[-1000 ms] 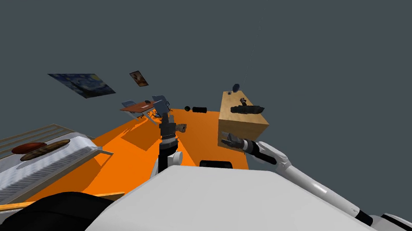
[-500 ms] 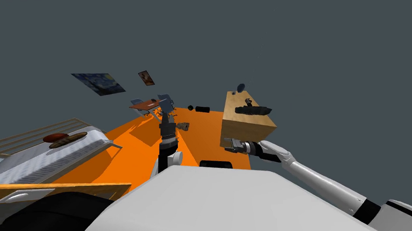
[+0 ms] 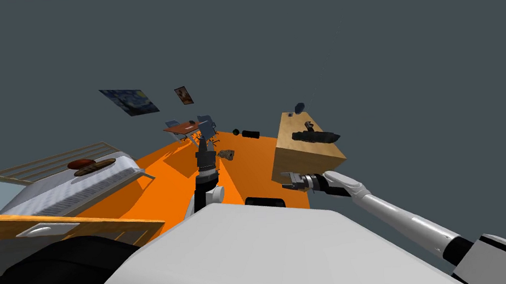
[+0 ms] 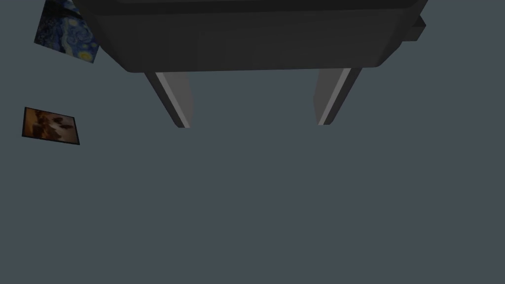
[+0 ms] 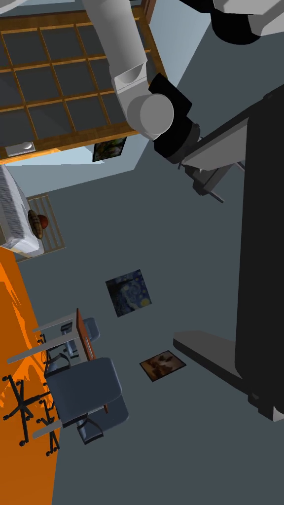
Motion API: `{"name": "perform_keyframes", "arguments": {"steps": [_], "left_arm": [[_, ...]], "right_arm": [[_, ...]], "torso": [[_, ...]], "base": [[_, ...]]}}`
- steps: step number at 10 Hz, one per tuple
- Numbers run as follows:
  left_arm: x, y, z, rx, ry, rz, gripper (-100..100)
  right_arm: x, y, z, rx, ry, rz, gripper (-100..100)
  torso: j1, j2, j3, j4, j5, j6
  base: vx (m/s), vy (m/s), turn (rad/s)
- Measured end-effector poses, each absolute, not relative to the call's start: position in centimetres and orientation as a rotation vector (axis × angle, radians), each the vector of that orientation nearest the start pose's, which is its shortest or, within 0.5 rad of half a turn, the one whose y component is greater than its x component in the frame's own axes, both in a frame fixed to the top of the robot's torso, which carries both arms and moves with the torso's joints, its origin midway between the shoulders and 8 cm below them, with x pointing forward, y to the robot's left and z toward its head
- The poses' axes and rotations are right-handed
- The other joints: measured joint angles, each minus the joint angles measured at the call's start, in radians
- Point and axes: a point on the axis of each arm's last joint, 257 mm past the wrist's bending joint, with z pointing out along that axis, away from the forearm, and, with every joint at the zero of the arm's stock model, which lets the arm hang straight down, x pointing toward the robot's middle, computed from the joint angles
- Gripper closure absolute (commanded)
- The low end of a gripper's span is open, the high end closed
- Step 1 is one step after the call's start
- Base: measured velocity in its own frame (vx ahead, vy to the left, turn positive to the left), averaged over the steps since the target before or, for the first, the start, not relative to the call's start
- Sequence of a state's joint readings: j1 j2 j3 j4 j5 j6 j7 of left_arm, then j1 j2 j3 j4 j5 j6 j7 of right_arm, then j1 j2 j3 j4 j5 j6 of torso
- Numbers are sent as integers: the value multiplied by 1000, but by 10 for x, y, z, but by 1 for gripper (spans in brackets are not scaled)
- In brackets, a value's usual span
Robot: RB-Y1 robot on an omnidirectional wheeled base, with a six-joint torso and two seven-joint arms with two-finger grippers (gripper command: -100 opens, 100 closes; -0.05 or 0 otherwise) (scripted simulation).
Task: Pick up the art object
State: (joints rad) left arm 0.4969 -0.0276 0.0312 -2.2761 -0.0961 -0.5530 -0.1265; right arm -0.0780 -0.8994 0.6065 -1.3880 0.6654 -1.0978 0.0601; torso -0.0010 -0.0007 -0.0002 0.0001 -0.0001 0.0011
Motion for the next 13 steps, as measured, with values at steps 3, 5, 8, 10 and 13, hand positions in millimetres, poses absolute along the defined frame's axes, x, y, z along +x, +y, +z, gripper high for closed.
{"name": "perform_keyframes", "arguments": {"steps": [3, 5, 8, 10, 13], "left_arm": [[336, 278, 33, -525, 638, -1105, 0], [336, 278, 33, -525, 639, -1105, 0], [336, 278, 33, -525, 639, -1105, 0], [336, 278, 33, -525, 639, -1105, 0], [336, 278, 33, -525, 639, -1104, 0]], "right_arm": [[291, -188, -330, -1104, 1854, 1164, -100], [295, -208, -343, -1137, 1902, 1122, -100], [295, -249, -356, -1205, 1991, 1037, -100], [298, -282, -365, -1274, 2049, 965, -100], [303, -337, -371, -1319, 2151, 854, -100]], "torso": [[1, -1, -1, 0, 0, -1], [0, -1, 0, 0, 0, 0], [0, -1, 0, 0, 0, 0], [0, -2, -1, 0, 0, 0], [0, -1, -1, 0, 0, 0]], "base": [[32, 15, 104], [26, 13, 75], [30, 7, 73], [47, 8, 119], [39, 4, 62]]}}
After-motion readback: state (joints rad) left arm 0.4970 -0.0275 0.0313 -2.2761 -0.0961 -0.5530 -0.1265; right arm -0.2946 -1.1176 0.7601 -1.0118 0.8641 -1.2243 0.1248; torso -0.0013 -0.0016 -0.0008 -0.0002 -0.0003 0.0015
